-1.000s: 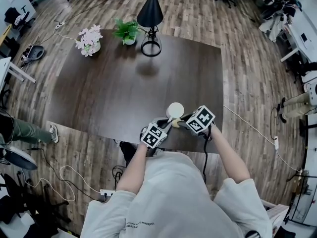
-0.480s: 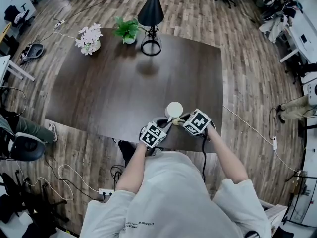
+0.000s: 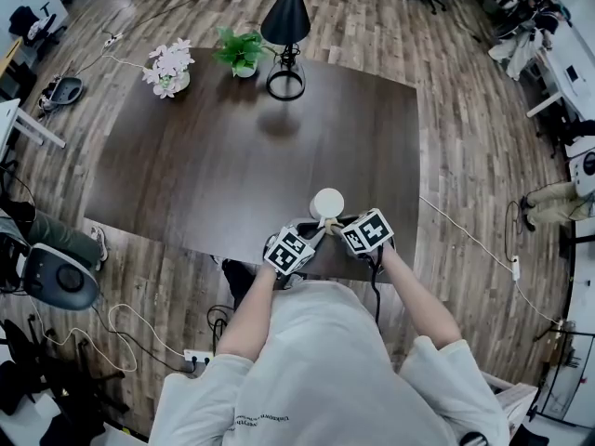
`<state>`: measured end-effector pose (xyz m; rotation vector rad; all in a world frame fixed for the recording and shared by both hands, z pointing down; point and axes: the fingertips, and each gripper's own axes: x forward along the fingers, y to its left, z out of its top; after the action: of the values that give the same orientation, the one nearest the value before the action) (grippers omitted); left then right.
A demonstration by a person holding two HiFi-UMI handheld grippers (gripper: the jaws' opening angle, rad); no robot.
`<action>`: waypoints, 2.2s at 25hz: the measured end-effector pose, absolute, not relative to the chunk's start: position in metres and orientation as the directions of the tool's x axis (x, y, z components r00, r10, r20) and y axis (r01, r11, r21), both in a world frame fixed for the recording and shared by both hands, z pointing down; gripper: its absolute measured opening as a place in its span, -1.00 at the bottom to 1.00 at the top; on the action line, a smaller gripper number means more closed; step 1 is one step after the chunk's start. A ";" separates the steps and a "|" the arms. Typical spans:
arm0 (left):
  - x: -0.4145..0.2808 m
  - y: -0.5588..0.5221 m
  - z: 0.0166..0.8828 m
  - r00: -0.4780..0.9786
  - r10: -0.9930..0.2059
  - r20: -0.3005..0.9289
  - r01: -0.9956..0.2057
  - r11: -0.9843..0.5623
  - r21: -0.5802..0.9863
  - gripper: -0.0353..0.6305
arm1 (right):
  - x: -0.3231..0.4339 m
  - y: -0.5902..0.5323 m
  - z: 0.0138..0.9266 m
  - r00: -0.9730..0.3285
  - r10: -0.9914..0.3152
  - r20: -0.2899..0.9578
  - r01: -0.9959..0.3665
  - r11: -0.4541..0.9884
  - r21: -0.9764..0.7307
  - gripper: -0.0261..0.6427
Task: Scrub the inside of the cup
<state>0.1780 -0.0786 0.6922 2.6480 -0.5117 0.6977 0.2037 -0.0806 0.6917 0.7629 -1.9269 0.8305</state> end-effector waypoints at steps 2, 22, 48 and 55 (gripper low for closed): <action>0.178 -0.078 0.692 0.817 -0.246 0.521 -0.423 -0.871 0.251 -0.77 | 0.209 -0.083 0.690 -0.421 -0.176 0.890 -0.768 0.591 -0.247 -0.65; 0.173 -0.079 0.691 0.829 -0.254 0.499 -0.431 -0.858 0.279 -0.77 | 0.243 -0.112 0.683 -0.357 -0.156 0.921 -0.776 0.598 -0.199 -0.65; 0.166 -0.077 0.693 0.845 -0.151 0.513 -0.345 -0.887 0.308 -0.77 | 0.199 -0.193 0.667 -0.400 -0.161 0.902 -0.764 0.601 -0.232 -0.66; 0.166 -0.077 0.693 0.850 -0.122 0.513 -0.315 -0.898 0.308 -0.77 | 0.176 -0.205 0.664 -0.415 -0.146 0.898 -0.745 0.621 -0.244 -0.66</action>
<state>0.1655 -0.0770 0.6926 2.6411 -0.3256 0.6959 0.1755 -0.2046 0.6643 0.7079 -1.9092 0.8055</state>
